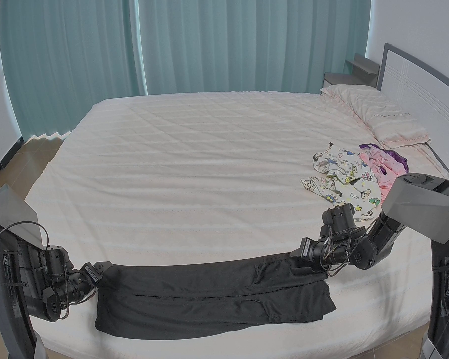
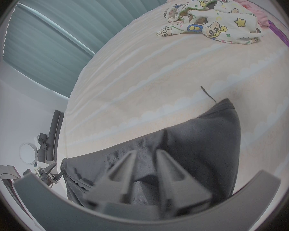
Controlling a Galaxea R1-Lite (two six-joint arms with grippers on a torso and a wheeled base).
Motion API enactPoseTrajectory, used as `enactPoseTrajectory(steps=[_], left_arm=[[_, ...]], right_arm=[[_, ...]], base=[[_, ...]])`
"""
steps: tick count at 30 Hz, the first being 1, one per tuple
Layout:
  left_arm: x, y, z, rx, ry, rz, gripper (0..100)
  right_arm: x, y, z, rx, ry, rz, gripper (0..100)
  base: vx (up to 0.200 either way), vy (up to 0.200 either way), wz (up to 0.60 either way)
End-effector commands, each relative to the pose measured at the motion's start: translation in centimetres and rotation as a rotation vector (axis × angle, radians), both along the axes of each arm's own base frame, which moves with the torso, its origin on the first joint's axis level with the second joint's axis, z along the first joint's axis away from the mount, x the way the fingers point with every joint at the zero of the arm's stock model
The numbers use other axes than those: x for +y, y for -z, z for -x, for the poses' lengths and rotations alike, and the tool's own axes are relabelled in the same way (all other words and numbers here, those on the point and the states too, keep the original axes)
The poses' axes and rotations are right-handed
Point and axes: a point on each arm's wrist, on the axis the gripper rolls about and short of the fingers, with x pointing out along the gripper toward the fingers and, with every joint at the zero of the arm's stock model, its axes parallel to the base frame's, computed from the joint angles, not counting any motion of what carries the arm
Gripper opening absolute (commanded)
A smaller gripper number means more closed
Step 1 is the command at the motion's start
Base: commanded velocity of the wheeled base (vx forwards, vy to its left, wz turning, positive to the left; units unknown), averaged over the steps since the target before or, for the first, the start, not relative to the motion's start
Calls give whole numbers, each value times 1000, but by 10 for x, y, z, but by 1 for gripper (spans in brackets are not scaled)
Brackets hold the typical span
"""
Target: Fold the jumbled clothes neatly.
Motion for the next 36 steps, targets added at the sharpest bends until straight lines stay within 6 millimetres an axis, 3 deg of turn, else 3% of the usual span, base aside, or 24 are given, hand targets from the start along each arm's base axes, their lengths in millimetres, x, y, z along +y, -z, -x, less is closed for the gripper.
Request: enactPoseTrajectory(steps=[1, 10, 18, 34, 35, 36], left_arm=[[0, -1, -1, -17, -1, -3, 100], [0, 0, -1, -12, -1, -3, 100], [1, 1, -3, -17, -3, -4, 100], [1, 2, -3, -14, -2, -5, 100], [1, 2, -3, -14, -2, -5, 100], [1, 2, -3, -14, -2, -5, 100]], right_arm=[[-2, 2, -1, 3, 7, -1, 0], [-14, -9, -1, 12, 97, -62, 0], [-18, -13, 4, -92, 97, -94, 0], [-16, 4, 7, -137, 54, -58, 0], [-15, 6, 7, -135, 52, -55, 100], [-15, 7, 6, -136, 53, -52, 100]], base=[[0, 0, 0], [0, 0, 0], [0, 0, 0], [0, 0, 0], [0, 0, 0], [0, 0, 0]])
